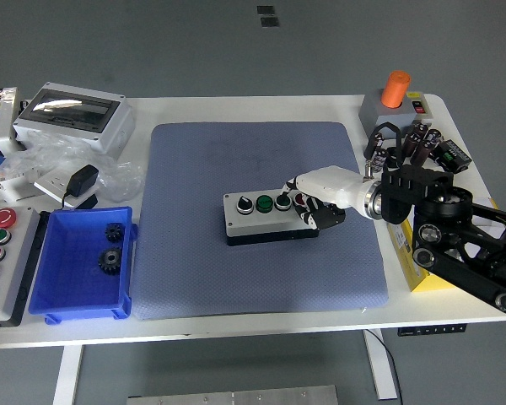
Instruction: Pick up the button,place it on the desk,press the button,press the button
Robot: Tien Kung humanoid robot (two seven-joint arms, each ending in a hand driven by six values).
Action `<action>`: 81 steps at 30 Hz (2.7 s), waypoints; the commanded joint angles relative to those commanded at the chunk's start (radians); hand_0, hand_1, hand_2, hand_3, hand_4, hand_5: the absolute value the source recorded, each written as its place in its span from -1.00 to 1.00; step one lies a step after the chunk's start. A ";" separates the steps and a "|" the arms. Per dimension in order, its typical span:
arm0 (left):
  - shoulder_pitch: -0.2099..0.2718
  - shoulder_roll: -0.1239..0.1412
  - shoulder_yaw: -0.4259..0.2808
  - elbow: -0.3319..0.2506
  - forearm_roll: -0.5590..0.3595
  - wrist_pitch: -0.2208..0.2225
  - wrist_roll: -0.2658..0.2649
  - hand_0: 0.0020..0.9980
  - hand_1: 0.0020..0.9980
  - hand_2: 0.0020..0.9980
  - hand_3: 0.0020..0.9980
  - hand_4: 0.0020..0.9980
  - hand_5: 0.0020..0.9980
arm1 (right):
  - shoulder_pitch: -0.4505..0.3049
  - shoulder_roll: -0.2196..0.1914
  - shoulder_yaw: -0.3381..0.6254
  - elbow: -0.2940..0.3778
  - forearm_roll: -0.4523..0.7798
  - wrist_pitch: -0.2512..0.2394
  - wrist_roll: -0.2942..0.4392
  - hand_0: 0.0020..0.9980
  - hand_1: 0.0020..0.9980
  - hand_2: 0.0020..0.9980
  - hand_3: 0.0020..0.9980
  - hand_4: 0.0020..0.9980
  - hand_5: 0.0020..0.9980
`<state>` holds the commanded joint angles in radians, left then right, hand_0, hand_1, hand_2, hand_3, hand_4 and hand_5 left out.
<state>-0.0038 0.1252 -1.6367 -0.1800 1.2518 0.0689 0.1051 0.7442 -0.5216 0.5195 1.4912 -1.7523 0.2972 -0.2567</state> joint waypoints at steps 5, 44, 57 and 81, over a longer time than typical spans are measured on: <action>0.001 0.000 0.003 0.000 -0.004 0.000 -0.001 0.26 0.27 0.14 0.34 0.25 -0.73 | -0.008 0.007 -0.020 -0.022 0.003 -0.006 -0.004 -0.69 -0.49 -0.53 0.52 -0.53 -1.00; -0.002 0.005 -0.002 0.000 0.013 0.001 0.011 0.26 0.27 0.13 0.33 0.24 -0.74 | -0.375 0.229 0.454 -0.027 0.116 -0.490 0.422 1.00 1.00 1.00 1.00 1.00 -0.20; 0.005 -0.008 0.016 0.000 0.000 -0.007 0.013 0.26 0.27 0.13 0.33 0.24 -0.74 | -0.551 0.259 0.620 -0.021 0.570 -0.391 0.540 0.87 0.82 0.90 1.00 0.93 -0.06; -0.014 -0.004 0.008 0.000 0.030 -0.022 -0.007 0.26 0.27 0.14 0.32 0.24 -0.71 | -0.650 0.235 0.883 -0.017 0.777 -0.382 0.551 0.35 0.30 0.32 0.31 0.70 0.03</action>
<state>-0.0181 0.1209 -1.6288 -0.1800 1.2823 0.0465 0.0984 0.0942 -0.2865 1.4026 1.4740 -0.9757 -0.0848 0.2941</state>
